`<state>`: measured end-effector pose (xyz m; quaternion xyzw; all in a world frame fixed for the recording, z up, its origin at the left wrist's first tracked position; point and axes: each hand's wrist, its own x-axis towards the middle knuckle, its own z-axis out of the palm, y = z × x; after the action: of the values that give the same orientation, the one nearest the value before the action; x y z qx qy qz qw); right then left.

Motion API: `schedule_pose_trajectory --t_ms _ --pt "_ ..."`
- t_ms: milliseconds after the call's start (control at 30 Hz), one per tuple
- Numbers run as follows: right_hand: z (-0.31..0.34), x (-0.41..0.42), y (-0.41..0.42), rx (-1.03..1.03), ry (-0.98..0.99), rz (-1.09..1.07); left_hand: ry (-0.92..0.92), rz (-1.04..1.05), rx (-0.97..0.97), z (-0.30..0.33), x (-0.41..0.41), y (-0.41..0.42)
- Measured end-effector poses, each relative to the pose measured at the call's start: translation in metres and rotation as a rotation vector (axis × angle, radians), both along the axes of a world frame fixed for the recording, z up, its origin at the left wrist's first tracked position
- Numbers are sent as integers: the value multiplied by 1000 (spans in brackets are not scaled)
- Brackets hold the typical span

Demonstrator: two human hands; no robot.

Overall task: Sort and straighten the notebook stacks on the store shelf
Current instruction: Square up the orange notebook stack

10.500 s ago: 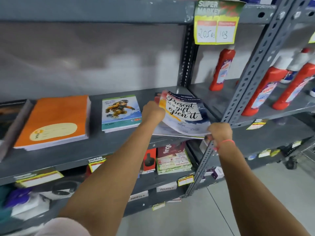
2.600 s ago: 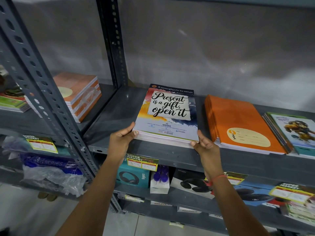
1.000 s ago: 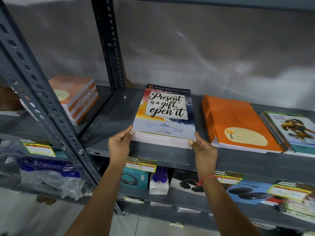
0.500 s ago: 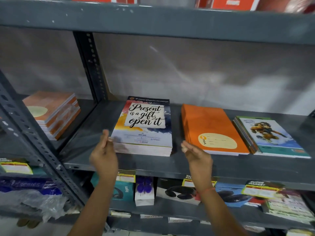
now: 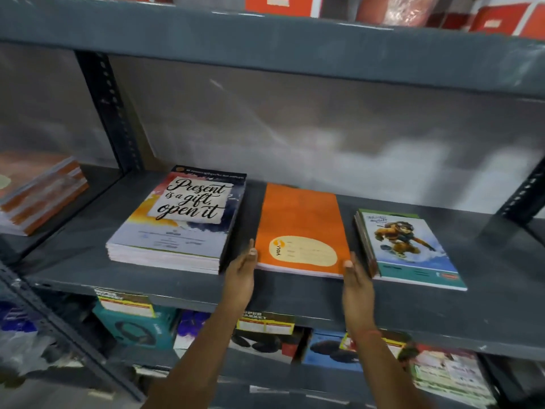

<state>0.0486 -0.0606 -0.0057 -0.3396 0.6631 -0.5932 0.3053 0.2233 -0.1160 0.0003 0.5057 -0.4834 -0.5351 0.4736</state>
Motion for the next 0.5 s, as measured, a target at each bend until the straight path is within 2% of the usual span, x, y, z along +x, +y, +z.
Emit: schedule_pose_trajectory --t_ms 133,333,500 --pt "-4 -5 1 -11 -14 102 45 26 17 1 -1 1" --pt "-4 -29 10 -90 -258 282 68 -73 40 -1 12 8" --pt "-4 -29 11 -107 -250 320 64 -97 29 0 14 10"
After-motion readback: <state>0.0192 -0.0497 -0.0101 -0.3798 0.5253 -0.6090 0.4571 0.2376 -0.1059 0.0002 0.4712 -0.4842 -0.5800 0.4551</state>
